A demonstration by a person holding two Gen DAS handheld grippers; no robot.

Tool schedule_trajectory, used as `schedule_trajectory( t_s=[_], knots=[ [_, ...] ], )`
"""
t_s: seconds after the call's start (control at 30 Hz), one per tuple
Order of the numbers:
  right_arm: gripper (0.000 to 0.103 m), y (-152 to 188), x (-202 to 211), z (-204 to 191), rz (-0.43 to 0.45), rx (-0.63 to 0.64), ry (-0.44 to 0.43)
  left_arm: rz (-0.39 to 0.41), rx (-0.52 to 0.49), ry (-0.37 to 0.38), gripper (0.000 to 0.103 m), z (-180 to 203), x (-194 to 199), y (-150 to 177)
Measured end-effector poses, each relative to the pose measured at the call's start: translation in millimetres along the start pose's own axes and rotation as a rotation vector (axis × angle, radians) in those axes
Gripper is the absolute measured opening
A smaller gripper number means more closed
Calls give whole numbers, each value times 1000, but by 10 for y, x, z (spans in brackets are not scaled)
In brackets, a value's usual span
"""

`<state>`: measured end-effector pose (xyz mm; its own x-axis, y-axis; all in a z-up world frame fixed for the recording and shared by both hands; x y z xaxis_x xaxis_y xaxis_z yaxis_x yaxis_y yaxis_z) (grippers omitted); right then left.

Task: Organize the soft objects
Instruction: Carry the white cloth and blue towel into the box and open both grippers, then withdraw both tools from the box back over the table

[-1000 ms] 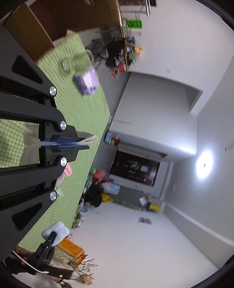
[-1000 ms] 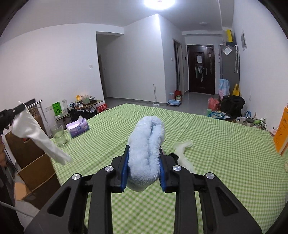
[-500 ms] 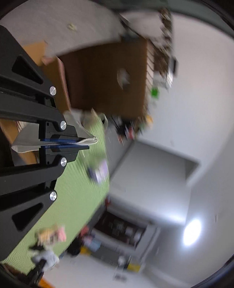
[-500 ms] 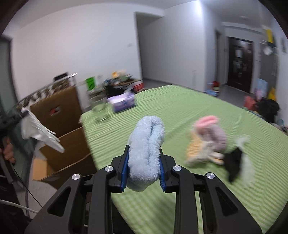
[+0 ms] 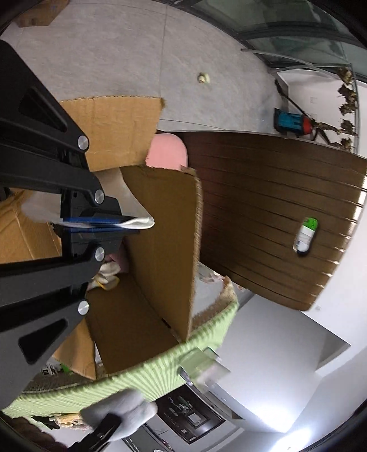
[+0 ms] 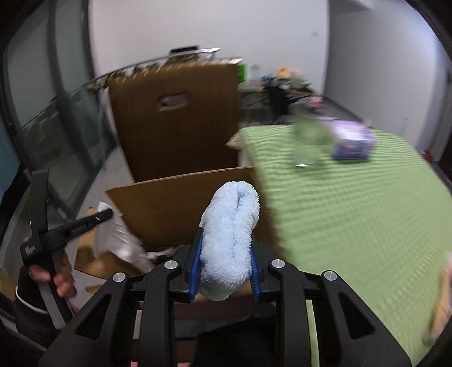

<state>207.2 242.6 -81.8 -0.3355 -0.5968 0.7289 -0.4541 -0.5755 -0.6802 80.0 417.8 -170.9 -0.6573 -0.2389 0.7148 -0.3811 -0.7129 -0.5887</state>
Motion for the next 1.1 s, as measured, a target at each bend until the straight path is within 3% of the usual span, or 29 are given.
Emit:
schedule_trajectory(
  t_s=[0.23, 0.3, 0.33, 0.37, 0.5, 0.67, 1.1],
  knots=[
    [28, 2, -740, -375, -102, 31, -102, -66, -15, -42, 1, -46, -383, 148],
    [29, -2, -882, -429, -124, 28, -116, -94, -7, -41, 23, -52, -444, 180],
    [29, -10, -962, -459, -131, 29, -123, -104, -2, -39, 46, -52, -457, 189],
    [31, -24, -1025, -473, -137, 29, -126, -103, -2, -37, 54, -51, -451, 188],
    [36, -15, -1284, -562, -183, 16, -150, -84, -42, -40, 57, -54, -424, 148],
    [46, -36, -1388, -606, -189, 7, -168, -67, -13, -61, 58, -179, -396, 75],
    [46, -25, -974, -339, -130, -24, -102, -27, -63, -75, 59, 19, -258, 27]
  ],
)
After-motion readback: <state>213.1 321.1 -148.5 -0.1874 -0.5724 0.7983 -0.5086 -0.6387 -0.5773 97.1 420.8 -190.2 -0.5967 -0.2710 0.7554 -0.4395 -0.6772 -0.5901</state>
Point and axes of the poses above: each gripper's, at about its wrist camera, not at the fingertips, and x roughly against the way its jaws point, z to its right, y to its underside, the point moved 9 cm from there along -x, roughly the way its jaws point, and after that the axes turned 1 degree about -x, right-handed, at the moved point
